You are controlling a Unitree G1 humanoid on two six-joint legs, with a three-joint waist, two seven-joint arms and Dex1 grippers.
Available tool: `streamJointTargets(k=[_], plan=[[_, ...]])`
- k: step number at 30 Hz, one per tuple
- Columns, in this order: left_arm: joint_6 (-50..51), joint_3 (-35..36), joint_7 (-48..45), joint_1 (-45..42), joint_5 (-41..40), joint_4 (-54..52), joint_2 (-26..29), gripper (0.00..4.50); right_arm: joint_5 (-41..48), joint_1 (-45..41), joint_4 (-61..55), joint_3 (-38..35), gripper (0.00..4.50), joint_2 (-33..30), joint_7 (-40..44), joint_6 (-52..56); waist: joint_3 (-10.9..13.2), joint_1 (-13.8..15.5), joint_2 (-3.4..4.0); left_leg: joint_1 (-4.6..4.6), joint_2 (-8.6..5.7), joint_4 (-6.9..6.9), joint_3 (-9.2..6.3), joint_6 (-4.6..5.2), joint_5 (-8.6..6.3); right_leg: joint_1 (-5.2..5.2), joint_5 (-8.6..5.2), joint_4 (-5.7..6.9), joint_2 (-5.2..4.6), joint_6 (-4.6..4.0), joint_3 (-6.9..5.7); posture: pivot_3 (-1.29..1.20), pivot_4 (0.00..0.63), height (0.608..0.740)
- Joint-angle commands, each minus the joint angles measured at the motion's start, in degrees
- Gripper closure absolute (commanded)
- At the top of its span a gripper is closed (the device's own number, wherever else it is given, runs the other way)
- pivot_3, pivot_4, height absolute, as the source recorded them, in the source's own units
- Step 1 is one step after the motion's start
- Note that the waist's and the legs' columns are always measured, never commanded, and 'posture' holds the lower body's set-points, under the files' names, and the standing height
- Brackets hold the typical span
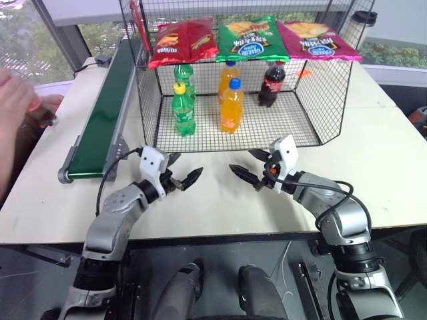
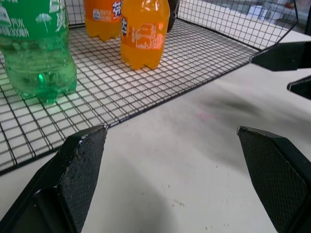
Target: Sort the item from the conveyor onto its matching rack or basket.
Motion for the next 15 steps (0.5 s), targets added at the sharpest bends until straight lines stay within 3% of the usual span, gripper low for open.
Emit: streamJointTargets(k=[1,15], plan=[[-1.48,0.82,-0.40,0.26,-0.82,-2.46,0.01,0.00,0.84,-0.48,-2.50,-0.49,0.03,-0.05,0.46,-0.31,0.00,0.00,0.00,0.00,0.00,0.00,0.00,0.00,0.00,0.00,0.00,0.00,0.00,0.00,0.00,0.00,0.150,0.738],[-2.12,-0.10,-0.05,1.51,0.47,-2.91,0.38,0.00,1.29,-0.15,-3.64,-0.74,0.03,-0.47,0.79,0.25,0.00,-0.01,0.00,0.00,0.01,-0.02,0.00,0.00,0.00,0.00,0.00,-0.04,-0.01,0.00,0.00,0.00,0.150,0.738]])
